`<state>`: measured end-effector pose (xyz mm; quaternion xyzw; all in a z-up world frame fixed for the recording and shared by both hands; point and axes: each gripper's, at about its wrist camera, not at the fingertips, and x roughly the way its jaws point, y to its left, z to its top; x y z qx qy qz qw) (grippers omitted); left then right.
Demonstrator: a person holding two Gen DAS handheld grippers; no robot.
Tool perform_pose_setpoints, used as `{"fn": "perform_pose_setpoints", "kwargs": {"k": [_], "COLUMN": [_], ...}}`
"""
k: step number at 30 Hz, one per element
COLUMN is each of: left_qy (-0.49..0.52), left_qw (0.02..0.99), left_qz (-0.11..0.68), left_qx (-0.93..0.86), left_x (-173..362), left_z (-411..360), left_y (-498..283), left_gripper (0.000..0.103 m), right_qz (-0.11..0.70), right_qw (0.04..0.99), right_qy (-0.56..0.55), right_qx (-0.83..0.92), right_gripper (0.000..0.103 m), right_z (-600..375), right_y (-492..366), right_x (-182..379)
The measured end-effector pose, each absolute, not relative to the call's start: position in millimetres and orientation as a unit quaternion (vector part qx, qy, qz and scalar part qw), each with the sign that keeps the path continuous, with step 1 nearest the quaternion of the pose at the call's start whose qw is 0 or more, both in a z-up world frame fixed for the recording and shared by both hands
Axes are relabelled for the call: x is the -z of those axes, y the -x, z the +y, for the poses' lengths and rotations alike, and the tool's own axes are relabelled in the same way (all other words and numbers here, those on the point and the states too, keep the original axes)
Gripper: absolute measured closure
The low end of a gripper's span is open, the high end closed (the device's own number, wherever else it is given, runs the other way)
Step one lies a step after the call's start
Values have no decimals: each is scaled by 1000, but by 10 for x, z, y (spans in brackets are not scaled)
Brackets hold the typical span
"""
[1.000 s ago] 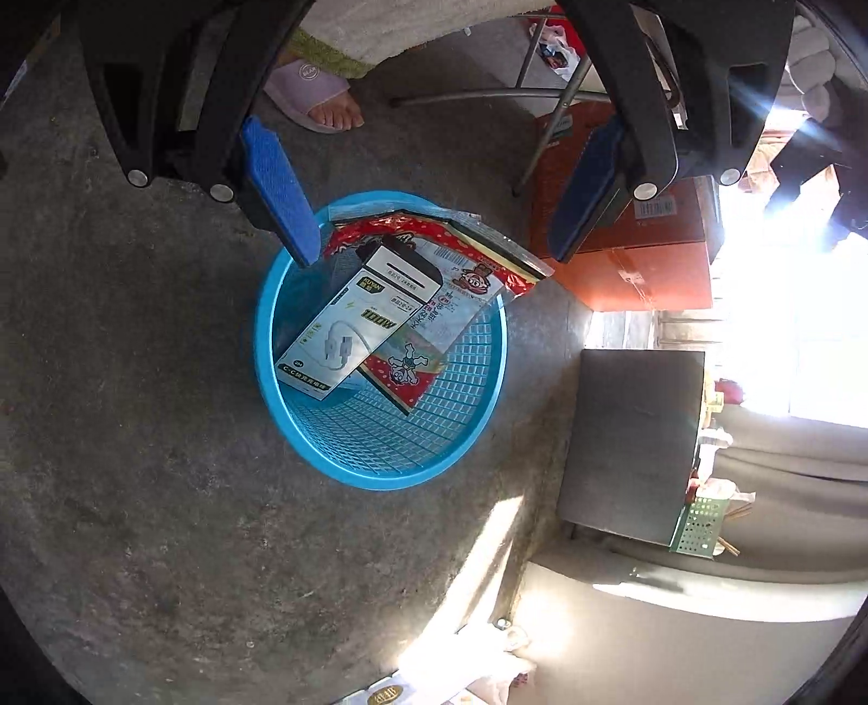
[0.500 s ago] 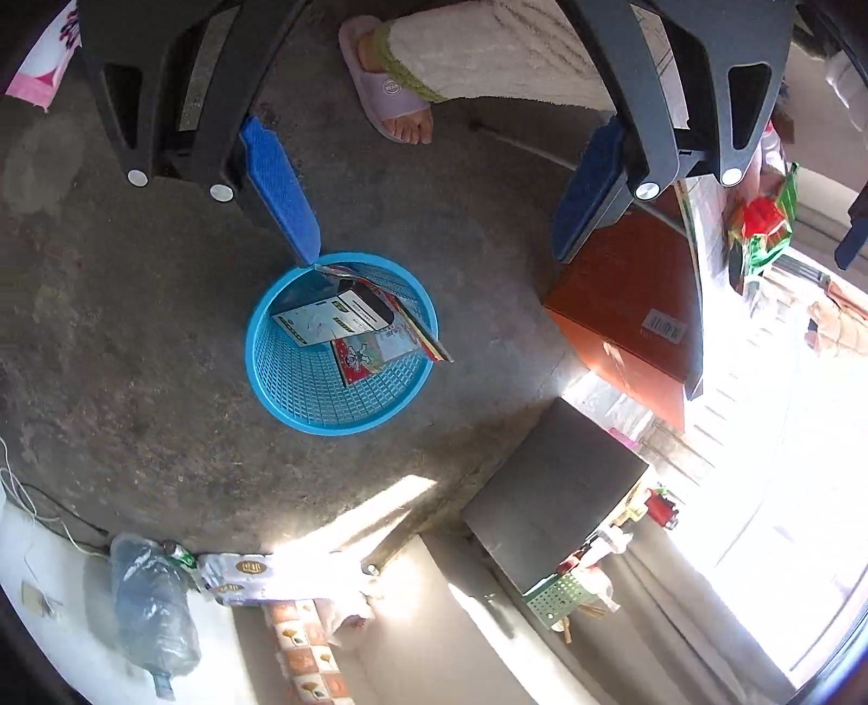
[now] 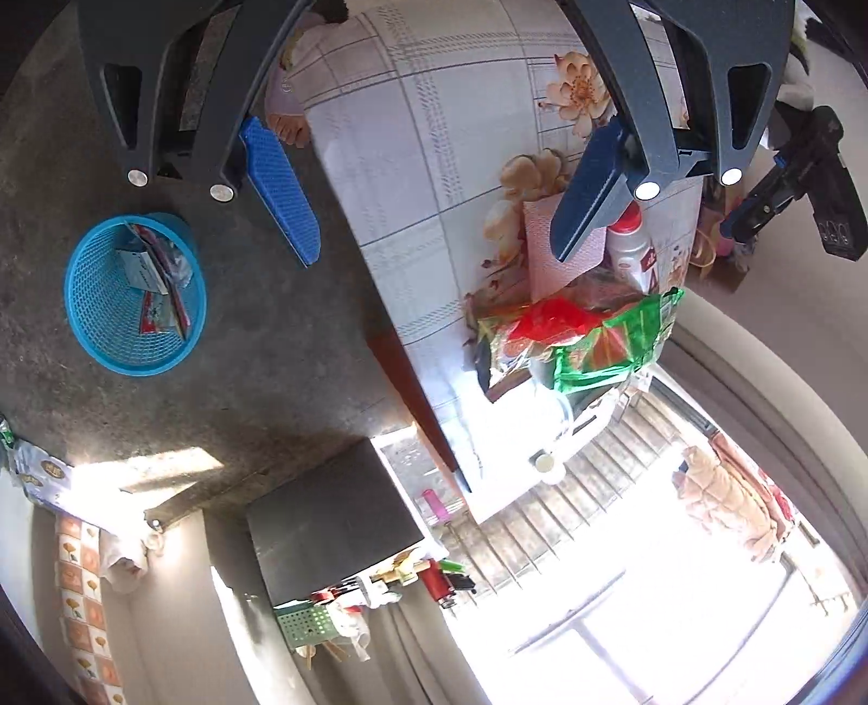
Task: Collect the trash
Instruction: 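Move both tools back to the bed toward the pink cloth and bottle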
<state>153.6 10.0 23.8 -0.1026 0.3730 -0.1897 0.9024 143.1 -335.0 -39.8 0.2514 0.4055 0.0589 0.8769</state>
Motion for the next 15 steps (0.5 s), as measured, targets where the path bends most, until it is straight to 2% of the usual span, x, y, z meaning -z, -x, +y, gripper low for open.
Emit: {"fn": "perform_pose_setpoints", "kwargs": {"k": [10,15], "left_qy": [122,121], "left_qw": [895,884], "left_qz": [391,401], "left_qx": [179,209], "left_x": [144,288], "left_z": [456,381], "left_y": [-1565,-1648], "left_gripper": [32,33], "right_qz": [490,505], "right_qw": [820,825], "right_qy": [-272,-234], "right_qx": [-114,-98], "right_gripper": [19,28], "right_z": [-2433,-2191], "right_y": [-2087,-2386], "right_x": [748,856]}}
